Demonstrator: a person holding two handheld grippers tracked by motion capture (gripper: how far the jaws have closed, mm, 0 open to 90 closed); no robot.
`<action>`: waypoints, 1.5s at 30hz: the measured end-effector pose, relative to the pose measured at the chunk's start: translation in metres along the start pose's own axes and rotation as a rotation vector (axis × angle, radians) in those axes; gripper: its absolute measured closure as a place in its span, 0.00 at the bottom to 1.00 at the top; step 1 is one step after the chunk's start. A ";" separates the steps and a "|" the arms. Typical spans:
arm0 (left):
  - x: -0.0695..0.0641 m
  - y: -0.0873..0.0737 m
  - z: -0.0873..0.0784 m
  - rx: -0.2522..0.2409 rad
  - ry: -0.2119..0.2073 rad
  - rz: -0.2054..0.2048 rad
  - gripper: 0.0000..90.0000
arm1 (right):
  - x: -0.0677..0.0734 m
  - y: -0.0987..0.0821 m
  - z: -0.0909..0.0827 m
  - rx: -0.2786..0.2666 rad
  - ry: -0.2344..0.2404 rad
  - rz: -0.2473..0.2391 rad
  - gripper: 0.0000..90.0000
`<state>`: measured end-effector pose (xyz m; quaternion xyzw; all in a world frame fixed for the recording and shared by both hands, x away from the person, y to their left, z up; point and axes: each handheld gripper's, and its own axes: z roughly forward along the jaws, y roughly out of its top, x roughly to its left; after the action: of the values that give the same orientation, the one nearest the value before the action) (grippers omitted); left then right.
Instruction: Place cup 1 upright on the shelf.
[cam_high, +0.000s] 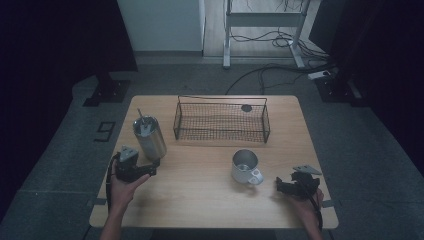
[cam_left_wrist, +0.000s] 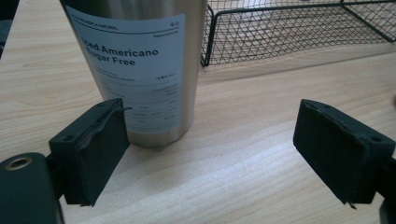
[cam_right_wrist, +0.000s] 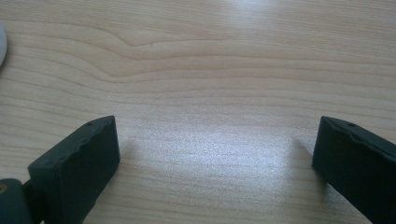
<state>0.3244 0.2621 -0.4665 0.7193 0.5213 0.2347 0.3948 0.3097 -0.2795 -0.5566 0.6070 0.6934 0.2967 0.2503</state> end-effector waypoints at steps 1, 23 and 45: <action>0.001 0.001 0.001 -0.002 0.002 -0.005 0.12 | 0.000 0.000 0.000 0.000 0.000 -0.001 0.00; 0.021 0.016 0.016 -0.019 0.042 -0.008 0.10 | 0.000 0.000 0.000 0.000 0.000 -0.001 0.00; 0.032 0.027 0.031 -0.030 0.048 -0.008 0.09 | 0.000 0.000 0.000 0.000 -0.001 -0.001 0.00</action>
<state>0.3746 0.2783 -0.4649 0.7055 0.5298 0.2579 0.3938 0.3097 -0.2795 -0.5566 0.6068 0.6936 0.2964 0.2508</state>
